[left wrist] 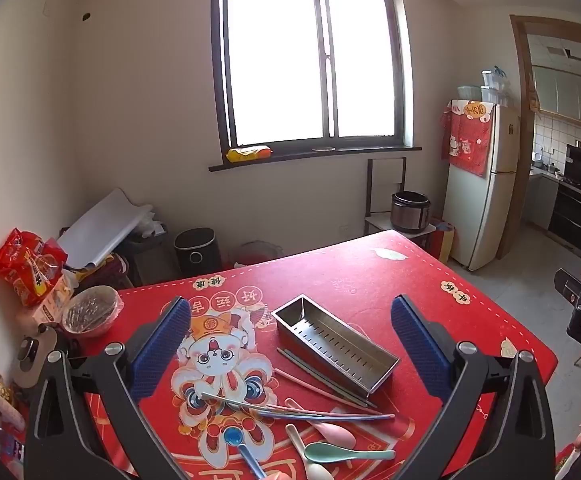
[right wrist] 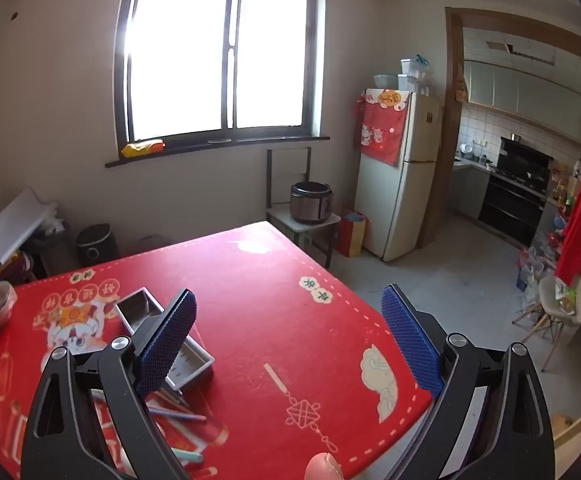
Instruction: Organize utensils
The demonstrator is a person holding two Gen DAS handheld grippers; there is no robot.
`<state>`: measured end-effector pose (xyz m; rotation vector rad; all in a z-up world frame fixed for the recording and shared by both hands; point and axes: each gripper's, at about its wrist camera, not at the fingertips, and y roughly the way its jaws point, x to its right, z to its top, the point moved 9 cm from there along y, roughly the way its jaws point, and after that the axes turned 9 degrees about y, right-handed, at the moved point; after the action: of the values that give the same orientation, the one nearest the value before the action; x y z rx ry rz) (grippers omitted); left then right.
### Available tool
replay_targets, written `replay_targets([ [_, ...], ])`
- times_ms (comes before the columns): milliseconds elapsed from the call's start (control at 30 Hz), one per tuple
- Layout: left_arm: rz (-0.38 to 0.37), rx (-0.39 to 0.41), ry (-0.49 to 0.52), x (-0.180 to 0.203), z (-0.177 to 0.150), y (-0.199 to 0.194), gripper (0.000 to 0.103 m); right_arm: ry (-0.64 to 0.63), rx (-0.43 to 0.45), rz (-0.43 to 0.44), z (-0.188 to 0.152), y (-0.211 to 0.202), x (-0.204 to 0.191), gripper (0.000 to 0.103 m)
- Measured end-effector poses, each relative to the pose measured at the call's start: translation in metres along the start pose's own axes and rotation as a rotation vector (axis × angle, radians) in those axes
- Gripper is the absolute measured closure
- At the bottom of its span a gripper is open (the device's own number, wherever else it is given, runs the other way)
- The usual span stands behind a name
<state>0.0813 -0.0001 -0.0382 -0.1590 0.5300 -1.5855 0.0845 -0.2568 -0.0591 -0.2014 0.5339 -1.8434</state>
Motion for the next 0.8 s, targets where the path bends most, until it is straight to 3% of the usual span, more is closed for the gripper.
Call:
replay_targets([
  [800, -0.001, 0.001, -0.001, 0.0001, 0.0001, -0.0002, 0.005, 0.008, 0.012, -0.006, 0.0067, -0.0004, -0.0021, 0.012],
])
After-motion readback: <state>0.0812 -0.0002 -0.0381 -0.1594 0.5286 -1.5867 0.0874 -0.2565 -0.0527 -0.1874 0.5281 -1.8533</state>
